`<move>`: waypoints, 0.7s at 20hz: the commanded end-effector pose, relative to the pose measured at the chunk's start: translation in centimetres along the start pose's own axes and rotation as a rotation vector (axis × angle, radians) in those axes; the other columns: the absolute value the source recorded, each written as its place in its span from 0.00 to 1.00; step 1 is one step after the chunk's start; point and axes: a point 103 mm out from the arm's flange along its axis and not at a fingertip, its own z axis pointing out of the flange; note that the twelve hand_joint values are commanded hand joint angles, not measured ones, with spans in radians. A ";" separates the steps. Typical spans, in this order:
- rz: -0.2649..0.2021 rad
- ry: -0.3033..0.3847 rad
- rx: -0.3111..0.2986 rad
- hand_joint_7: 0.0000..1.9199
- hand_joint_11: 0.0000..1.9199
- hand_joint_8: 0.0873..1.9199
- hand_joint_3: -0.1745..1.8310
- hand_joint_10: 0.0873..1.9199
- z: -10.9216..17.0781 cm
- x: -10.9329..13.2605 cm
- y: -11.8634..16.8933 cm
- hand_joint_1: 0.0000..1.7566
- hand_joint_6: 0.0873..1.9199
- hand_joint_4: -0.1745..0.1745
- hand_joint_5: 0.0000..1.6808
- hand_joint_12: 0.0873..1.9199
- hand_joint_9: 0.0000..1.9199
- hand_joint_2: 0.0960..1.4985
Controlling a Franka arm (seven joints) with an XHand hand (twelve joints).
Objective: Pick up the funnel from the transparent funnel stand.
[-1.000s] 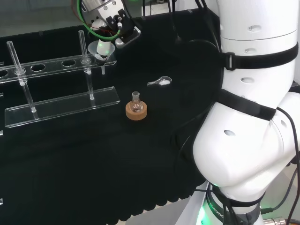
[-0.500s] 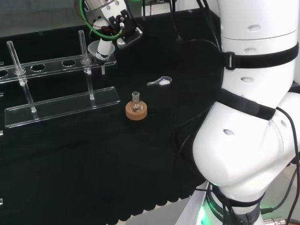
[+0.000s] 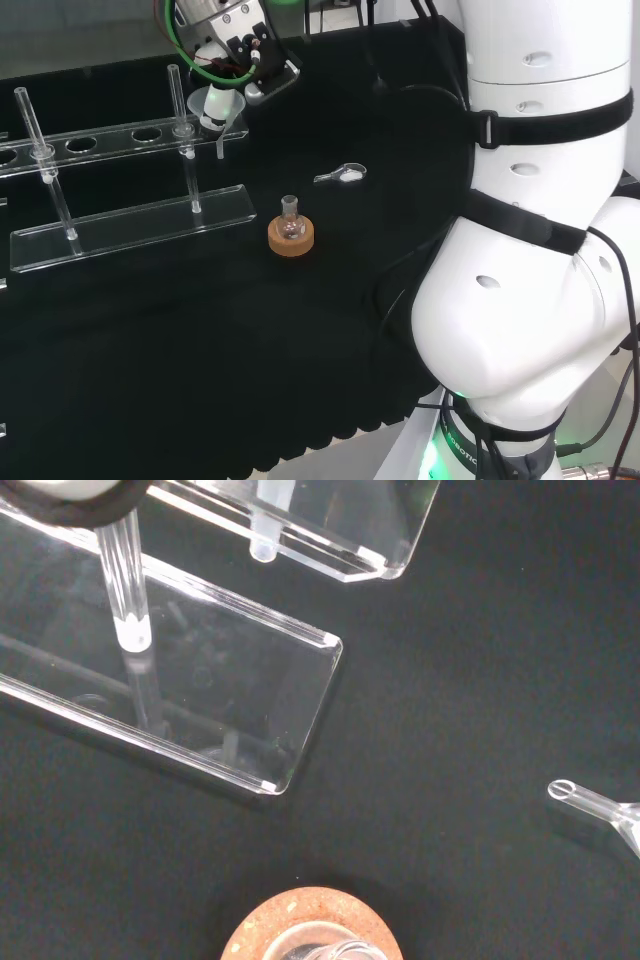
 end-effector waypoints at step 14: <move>0.031 -0.036 -0.164 0.22 0.31 0.32 0.36 0.24 0.1 -0.5 -0.4 0.45 0.00 0.54 0.29 0.70 0.42 0.41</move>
